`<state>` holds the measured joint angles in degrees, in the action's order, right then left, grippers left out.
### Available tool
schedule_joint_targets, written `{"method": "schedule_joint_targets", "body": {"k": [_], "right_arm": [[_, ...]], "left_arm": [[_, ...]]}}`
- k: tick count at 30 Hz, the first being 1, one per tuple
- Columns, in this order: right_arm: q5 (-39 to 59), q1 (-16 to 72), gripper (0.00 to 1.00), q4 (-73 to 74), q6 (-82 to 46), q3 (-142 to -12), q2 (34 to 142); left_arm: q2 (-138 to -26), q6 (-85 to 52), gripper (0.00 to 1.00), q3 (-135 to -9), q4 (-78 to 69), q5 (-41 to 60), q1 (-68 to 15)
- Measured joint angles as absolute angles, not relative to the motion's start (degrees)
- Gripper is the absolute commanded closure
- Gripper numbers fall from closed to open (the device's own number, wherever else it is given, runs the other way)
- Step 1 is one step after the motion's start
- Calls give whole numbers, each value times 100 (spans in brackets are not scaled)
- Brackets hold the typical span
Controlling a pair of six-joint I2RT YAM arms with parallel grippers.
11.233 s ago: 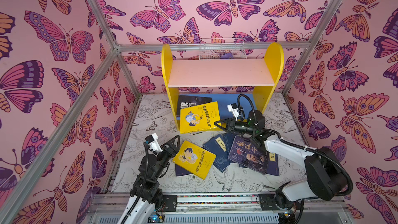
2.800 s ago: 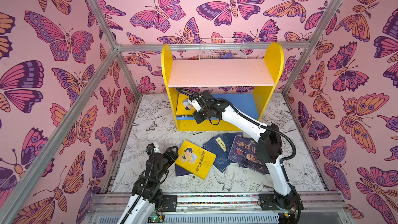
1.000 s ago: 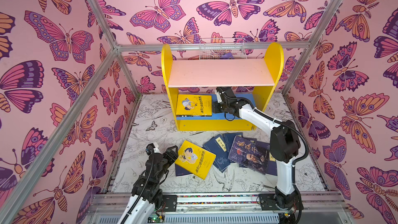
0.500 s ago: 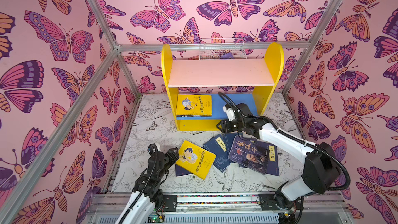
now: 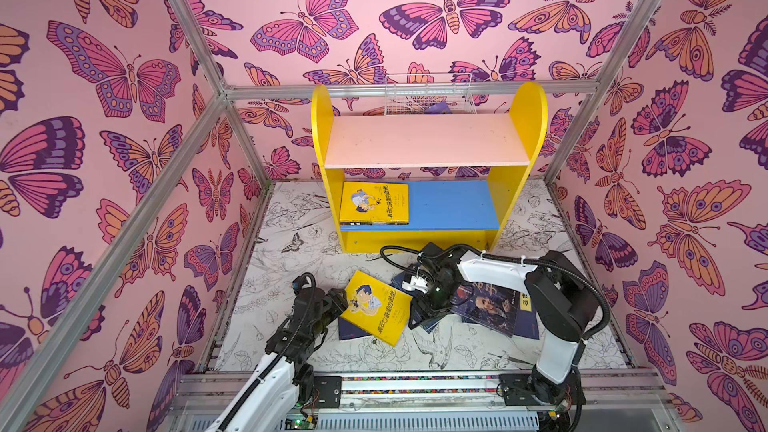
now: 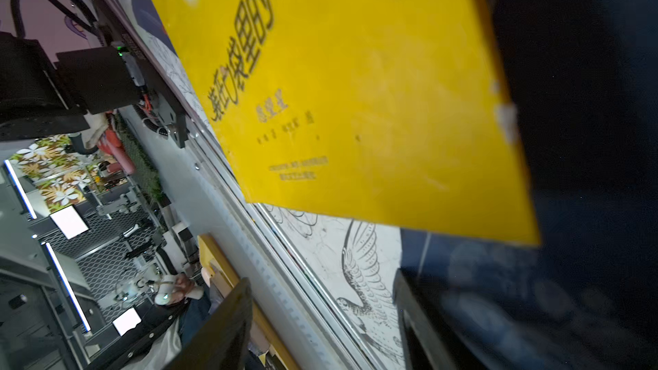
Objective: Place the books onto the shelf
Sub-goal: 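Reach the right gripper to the small yellow cartoon book on the pile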
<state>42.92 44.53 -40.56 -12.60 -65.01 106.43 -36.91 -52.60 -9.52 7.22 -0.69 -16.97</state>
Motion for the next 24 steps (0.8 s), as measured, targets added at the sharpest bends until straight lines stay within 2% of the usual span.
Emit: {"method": "schedule_joint_targets", "body": {"k": [8,12,15,18,24], "right_arm": [[4716,4464,36,-4121,-1284,-7164,11445],[4609,4366,36,-4095,-1437,-7341,11465],[4567,4213,36,-3946,-1662,-7367,11378],[4401,4093,37,-3656,-1885,-7367,11242],[4095,3981,41,-3177,-2226,-7367,11166]], "left_arm": [[-4084,-5155,40,-751,169,-91,-1728],[-4327,-5113,52,-576,-54,-115,-1741],[-4458,-5039,56,-552,-202,-128,-1776],[-4536,-5000,65,-519,-333,-97,-1833],[-4598,-4936,73,-499,-486,-117,-1879]]}}
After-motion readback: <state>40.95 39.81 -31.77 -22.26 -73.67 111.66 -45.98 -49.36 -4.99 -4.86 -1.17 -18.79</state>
